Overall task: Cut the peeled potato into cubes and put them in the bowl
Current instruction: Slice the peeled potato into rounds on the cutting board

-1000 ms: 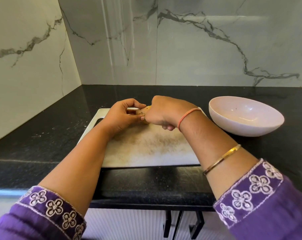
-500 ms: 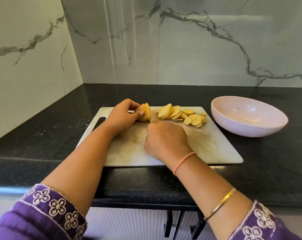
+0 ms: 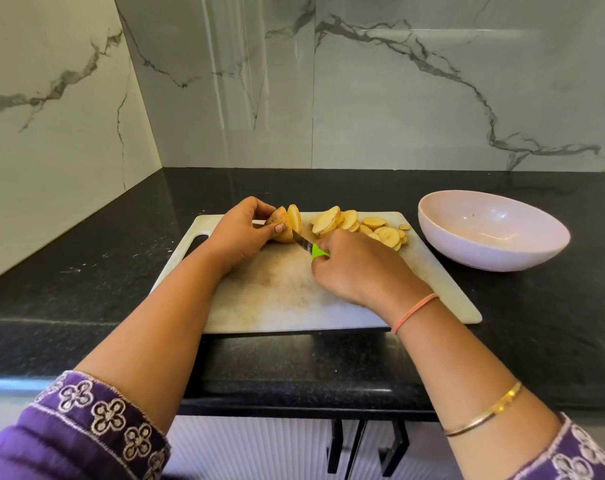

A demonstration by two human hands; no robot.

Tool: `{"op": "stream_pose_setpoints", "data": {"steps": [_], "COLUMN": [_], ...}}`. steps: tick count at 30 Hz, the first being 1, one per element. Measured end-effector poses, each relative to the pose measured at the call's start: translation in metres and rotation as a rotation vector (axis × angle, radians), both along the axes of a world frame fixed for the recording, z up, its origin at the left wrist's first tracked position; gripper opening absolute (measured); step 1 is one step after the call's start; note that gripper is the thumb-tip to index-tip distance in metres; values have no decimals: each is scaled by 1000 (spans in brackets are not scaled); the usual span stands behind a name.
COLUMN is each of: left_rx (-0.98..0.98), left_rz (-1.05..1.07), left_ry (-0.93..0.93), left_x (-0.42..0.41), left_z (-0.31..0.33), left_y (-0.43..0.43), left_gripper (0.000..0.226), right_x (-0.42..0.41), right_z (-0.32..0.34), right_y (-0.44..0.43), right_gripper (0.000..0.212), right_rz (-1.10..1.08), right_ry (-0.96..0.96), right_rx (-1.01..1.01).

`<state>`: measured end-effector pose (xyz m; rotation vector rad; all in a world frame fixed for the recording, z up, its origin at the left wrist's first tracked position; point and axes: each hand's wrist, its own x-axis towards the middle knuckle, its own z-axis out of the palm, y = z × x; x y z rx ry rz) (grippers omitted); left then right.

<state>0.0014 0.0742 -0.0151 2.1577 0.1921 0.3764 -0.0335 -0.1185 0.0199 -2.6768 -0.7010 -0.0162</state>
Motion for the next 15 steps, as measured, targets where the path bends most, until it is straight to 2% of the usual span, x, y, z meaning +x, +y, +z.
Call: {"op": "stream_pose_setpoints", "data": {"steps": [5, 9, 15], "left_rx": [-9, -11, 4], "left_rz": [-7, -8, -2], "left_ry": [12, 26, 21], "left_x": [0, 0, -1], "left_z": [0, 1, 3], "left_y": [-3, -4, -2], "left_gripper": [27, 27, 27], "right_x": [-12, -17, -21], "right_z": [8, 17, 32], "right_y": [-5, -6, -17], "right_gripper": [18, 30, 21], "right_rz": [25, 29, 15], "right_ry": [-81, -86, -10], "right_rx": [-98, -173, -203]}}
